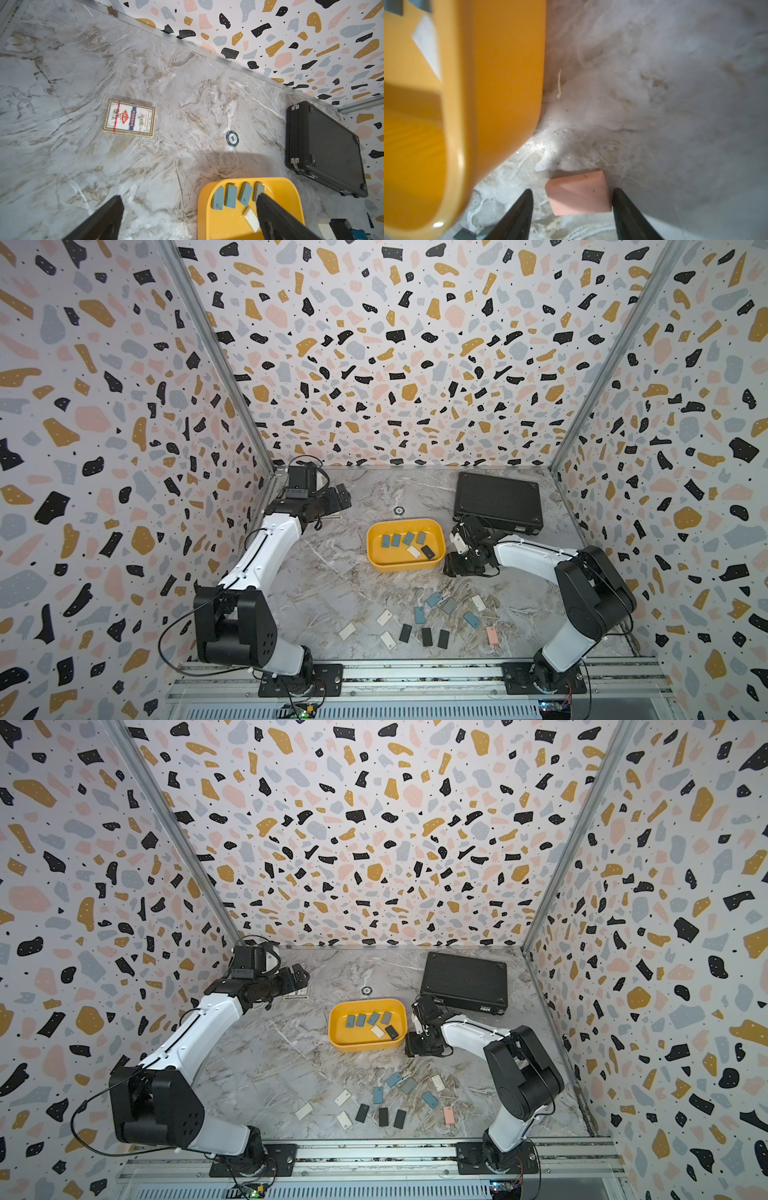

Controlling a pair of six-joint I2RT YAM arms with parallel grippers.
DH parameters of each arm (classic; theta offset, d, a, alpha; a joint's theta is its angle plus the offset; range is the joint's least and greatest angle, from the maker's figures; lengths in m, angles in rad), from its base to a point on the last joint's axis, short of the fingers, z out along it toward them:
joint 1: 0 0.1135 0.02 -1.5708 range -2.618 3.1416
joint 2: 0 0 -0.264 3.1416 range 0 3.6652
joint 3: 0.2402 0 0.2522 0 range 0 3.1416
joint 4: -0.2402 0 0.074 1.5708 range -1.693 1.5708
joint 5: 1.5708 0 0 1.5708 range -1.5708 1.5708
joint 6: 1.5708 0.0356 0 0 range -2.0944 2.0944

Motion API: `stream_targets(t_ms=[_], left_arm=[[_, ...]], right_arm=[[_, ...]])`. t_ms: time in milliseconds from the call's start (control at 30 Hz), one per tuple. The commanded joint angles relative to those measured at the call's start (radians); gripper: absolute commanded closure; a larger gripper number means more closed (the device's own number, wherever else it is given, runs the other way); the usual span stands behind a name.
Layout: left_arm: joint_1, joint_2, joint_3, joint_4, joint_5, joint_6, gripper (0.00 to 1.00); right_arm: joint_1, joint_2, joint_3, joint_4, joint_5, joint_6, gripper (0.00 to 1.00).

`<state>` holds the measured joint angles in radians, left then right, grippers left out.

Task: Put the eraser in the storage box
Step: Pick up the eraser from the center of the board.

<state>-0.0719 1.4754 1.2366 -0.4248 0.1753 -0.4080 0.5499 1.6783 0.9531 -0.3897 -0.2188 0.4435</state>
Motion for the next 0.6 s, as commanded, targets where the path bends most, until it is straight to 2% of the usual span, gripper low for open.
stream_targets(t_ms=[0, 233, 433, 567], left_arm=[[0.009, -0.02, 0.002, 0.033, 0.004, 0.006, 0.0], [0.007, -0.022, 0.0, 0.037, 0.007, 0.006, 0.0], [0.008, -0.021, -0.002, 0.034, 0.008, 0.007, 0.01], [0.007, -0.02, 0.001, 0.036, 0.01, 0.006, 0.0]], right_arm=[[0.015, 0.022, 0.024, -0.015, -0.047, -0.028, 0.37], [0.047, 0.03, 0.051, -0.101, 0.111, -0.074, 0.37], [0.085, 0.035, 0.054, -0.133, 0.153, -0.105, 0.39], [0.106, 0.01, 0.032, -0.138, 0.133, -0.119, 0.39]])
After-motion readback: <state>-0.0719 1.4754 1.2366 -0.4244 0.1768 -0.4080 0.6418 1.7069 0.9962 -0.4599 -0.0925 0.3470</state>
